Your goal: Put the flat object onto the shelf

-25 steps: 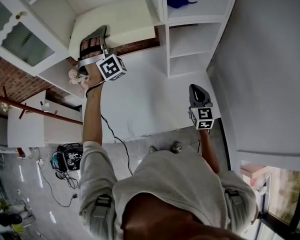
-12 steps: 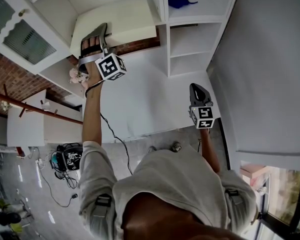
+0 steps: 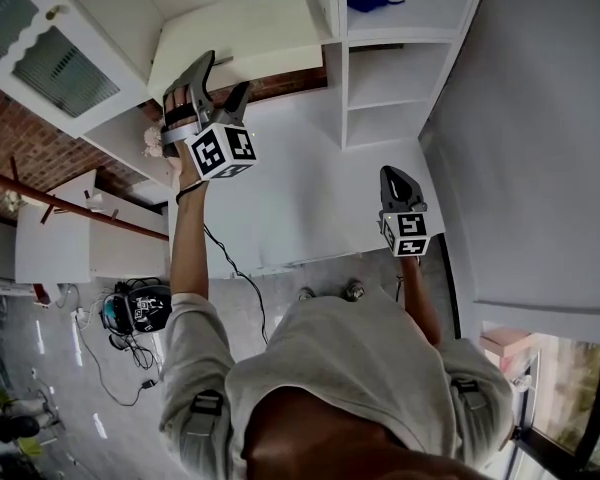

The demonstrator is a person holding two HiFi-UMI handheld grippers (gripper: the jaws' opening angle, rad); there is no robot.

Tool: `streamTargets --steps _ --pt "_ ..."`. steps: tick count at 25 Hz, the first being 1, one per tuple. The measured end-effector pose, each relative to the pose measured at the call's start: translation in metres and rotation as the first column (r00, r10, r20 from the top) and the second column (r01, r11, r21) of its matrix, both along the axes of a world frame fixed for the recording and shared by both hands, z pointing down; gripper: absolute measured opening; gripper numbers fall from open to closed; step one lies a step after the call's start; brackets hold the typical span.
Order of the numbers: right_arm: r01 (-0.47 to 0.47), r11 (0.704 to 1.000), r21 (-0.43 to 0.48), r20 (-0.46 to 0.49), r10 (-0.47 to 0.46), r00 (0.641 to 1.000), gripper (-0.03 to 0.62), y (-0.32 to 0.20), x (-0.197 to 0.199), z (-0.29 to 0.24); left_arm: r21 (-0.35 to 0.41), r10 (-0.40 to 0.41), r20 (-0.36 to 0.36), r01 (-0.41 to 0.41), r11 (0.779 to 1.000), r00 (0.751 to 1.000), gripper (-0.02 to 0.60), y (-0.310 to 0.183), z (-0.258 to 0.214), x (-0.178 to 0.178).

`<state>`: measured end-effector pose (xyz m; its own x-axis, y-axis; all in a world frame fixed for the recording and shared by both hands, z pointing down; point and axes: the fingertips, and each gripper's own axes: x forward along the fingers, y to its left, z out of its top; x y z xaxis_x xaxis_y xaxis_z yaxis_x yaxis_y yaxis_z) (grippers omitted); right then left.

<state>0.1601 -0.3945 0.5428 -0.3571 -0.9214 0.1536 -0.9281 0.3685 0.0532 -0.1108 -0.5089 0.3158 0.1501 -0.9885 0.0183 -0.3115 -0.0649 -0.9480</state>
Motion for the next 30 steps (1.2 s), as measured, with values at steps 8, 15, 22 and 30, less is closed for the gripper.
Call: streamTargets --steps 8,15,22,30 --pt "0.021 1.000 -0.005 -0.005 -0.021 1.000 0.028 0.010 -0.013 0.001 0.040 0.108 -0.298 -0.100 0.994 0.948 0.400 0.027 -0.012 0.005" --pt "0.002 1.000 -0.009 -0.012 -0.003 1.000 0.028 0.019 -0.007 0.002 0.049 0.195 -0.619 -0.210 0.976 0.761 0.242 0.041 -0.022 0.005" --pt "-0.007 1.000 -0.013 -0.021 0.007 1.000 0.028 0.026 -0.002 0.002 0.029 0.209 -0.841 -0.344 0.939 0.499 0.152 0.043 -0.017 0.006" --pt "-0.016 1.000 -0.019 -0.028 0.016 0.999 0.028 0.030 0.001 0.004 -0.027 0.156 -0.910 -0.431 0.902 0.383 0.149 0.034 0.002 0.014"
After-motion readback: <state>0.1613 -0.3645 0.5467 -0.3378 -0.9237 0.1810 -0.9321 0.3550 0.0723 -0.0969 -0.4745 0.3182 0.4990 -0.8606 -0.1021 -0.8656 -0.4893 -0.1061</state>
